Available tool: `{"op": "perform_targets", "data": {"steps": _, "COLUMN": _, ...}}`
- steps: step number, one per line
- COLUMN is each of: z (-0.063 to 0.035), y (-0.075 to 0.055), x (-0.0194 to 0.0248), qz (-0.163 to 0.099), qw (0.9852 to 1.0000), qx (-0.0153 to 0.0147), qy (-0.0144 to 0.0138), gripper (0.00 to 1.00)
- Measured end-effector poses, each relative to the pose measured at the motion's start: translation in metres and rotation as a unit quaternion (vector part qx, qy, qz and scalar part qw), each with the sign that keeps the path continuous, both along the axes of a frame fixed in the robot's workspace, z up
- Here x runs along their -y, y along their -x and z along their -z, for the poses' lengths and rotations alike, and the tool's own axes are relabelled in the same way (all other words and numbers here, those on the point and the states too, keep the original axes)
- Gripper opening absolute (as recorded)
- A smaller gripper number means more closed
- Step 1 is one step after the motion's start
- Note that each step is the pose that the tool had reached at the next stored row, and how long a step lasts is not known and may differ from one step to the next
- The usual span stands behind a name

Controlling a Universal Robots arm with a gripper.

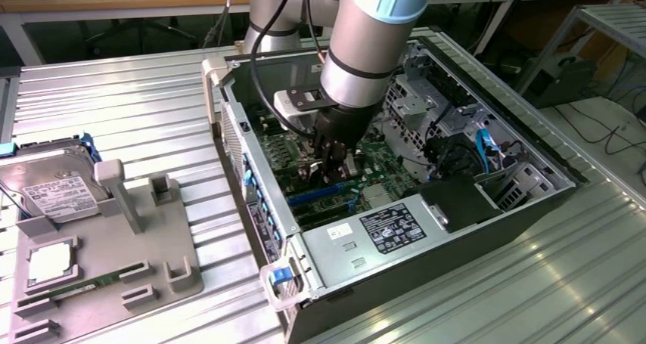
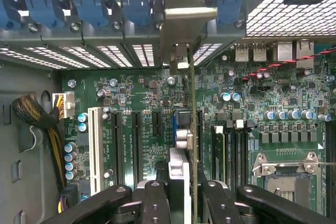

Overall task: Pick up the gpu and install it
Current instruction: 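Insert the gpu into the slot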

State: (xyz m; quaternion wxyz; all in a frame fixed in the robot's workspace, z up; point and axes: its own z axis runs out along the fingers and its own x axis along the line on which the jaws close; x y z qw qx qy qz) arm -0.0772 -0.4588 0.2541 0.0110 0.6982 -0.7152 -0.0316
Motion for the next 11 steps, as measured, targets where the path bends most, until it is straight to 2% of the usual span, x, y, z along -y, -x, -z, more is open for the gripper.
{"op": "perform_targets", "data": {"steps": 8, "z": 0.0014, "y": 0.0, "x": 0.0001, "qz": 0.0, "qw": 1.0, "qx": 0.0001, "qy": 0.0001, "gripper": 0.29}}
{"op": "perform_targets", "data": {"steps": 11, "z": 0.0018, "y": 0.0, "x": 0.0, "qz": 0.0, "qw": 1.0, "qx": 0.0021, "qy": 0.0, "gripper": 0.29}}
